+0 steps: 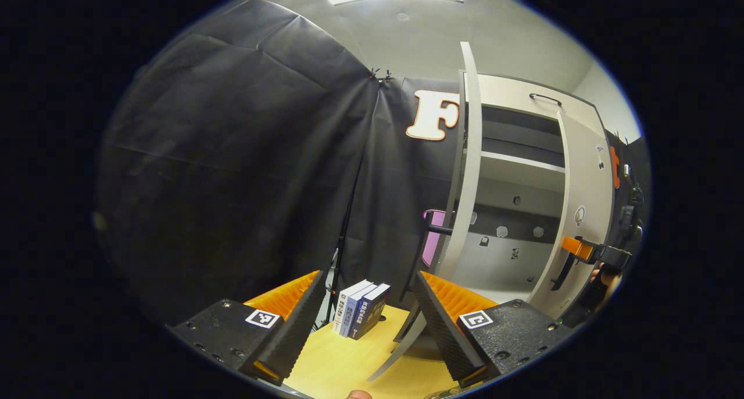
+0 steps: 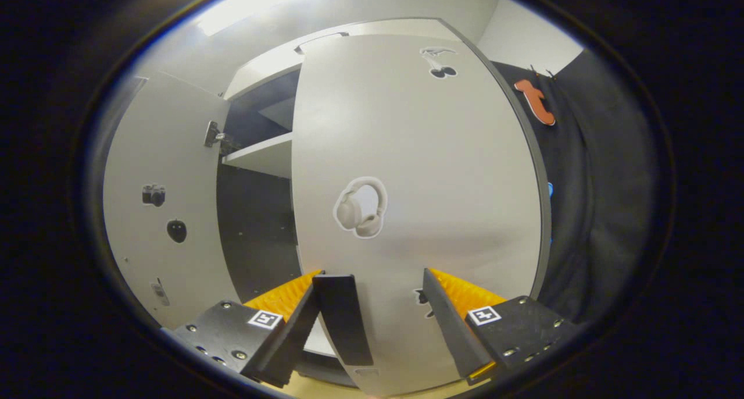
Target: Grasp the bottle in the cabinet with the left hand and place it on the coaster, then close the right door with the right hand and the left door with the left hand.
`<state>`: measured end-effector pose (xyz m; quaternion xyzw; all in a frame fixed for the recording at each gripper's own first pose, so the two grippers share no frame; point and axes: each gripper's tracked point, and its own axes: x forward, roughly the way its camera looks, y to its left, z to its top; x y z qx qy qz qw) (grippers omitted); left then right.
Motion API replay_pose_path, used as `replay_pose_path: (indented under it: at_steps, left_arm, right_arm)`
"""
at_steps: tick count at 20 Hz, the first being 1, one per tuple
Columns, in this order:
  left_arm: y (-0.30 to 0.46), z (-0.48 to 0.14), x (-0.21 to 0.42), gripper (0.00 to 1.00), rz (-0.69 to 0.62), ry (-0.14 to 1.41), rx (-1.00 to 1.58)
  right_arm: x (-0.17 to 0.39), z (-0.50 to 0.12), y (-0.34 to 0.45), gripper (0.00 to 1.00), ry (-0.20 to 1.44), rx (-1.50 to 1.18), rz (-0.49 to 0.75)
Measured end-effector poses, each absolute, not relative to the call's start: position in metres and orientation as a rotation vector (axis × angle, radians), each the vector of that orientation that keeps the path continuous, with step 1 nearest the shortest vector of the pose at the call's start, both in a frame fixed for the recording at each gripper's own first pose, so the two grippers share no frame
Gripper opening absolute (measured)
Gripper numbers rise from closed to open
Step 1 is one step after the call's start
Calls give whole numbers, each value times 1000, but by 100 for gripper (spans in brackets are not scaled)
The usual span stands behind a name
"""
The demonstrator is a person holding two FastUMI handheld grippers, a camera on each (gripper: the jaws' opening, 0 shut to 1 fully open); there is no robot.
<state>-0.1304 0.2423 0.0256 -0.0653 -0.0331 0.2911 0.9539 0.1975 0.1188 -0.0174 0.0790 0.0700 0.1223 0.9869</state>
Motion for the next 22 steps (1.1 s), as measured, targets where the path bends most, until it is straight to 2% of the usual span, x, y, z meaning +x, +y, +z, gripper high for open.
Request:
replay_pose_path:
  at_steps: [5,6,8,10,11,12,13,14,15,16,17,19,20,22]
  left_arm:
    - [249,25,-134,96,605,-59,-121]
    - [251,24,-136,96,611,-55,-118]
    - [254,25,-139,96,619,-54,-120]
    - [255,24,-140,96,620,-54,-126]
    - [255,24,-141,93,619,-54,-128]
    - [255,25,-141,96,617,-54,-128]
    - [256,25,-141,93,611,-54,-128]
    - [255,26,-140,94,603,-55,-127]
    - [254,28,-140,94,596,-59,-128]
    - [253,32,-138,94,586,-67,-130]
    - [253,36,-135,93,574,-79,-133]
    - [254,48,-127,93,542,-113,-140]
    - [254,56,-122,99,522,-131,-141]
    - [253,71,-112,96,476,-166,-140]
  right_arm:
    - [199,-21,122,100,120,128,209]
    - [201,-21,123,96,119,125,202]
    - [204,-22,123,100,115,119,191]
    - [205,-23,123,96,112,115,182]
    - [205,-23,124,96,112,114,177]
    - [206,-23,124,100,110,113,173]
    - [206,-23,124,100,109,110,170]
    - [207,-23,124,97,107,106,168]
    - [206,-24,124,100,106,104,165]
    - [207,-25,125,96,103,101,161]
    - [207,-25,124,100,102,97,158]
    - [207,-26,125,100,99,93,153]
    - [207,-27,125,100,98,90,150]
    - [207,-27,125,100,89,87,146]
